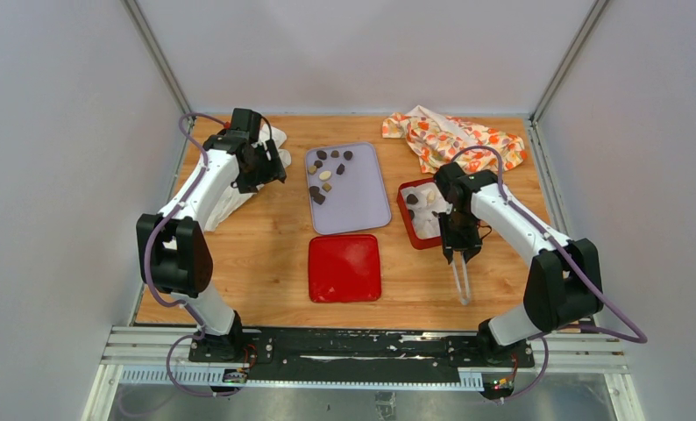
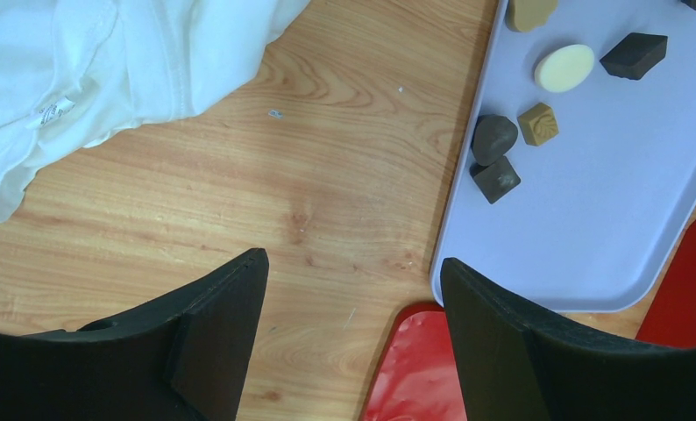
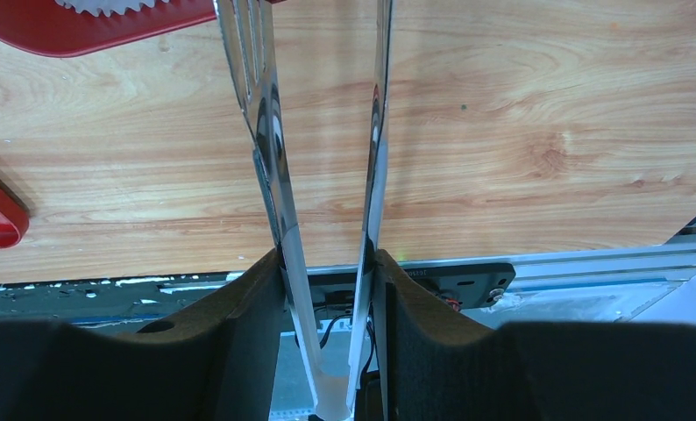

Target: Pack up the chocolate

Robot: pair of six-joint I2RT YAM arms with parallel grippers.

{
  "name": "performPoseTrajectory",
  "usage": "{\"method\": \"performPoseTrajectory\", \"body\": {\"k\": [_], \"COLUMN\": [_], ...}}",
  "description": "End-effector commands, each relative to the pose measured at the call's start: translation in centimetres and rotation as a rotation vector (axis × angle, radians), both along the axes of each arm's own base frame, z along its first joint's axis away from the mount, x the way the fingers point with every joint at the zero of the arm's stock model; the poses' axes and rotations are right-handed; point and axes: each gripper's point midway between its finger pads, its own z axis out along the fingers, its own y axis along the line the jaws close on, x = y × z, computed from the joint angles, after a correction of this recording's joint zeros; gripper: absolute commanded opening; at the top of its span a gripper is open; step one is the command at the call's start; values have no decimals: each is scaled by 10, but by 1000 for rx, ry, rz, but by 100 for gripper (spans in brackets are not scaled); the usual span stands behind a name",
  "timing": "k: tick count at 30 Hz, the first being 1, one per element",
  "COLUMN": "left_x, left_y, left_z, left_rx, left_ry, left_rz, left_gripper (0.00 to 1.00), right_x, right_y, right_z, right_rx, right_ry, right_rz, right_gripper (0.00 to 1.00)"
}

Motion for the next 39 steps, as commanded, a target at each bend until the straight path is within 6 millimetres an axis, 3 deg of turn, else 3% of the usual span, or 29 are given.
{"method": "performPoseTrajectory", "body": {"k": [1,10,20,23,26,31,36,39], "left_x": [5,10,12,11,11,10,3,-1], "left_y": [3,2,0,1,1,2,6,5], "left_z": [2,3,2,3,5,7,8,4], "left_rx": [-1,-7,-12,-12,-12,-4,8,1], "left_ry": [-7,-10,-7,-10,-15,-22,-23,-9], "left_rz": [9,7,5,6,7,9,18,12], "left_gripper": [77,77,77,77,77,77,77,77], "right_x": [-6,-4,17,32,41,54,63,71], "right_y": [-5,-4,1,11,36,72,132,165], "right_z": [-1,0,27,45,57,72,91,88], "right_rx": [-10,-10,16,58,161,171,242,236], "right_ry": [39,34,-52,-105,-103,-72,-83,-89], "right_rz": [2,4,25,48,144,289,436,512], "right_gripper": [44,45,21,7,1,0,6,12]}}
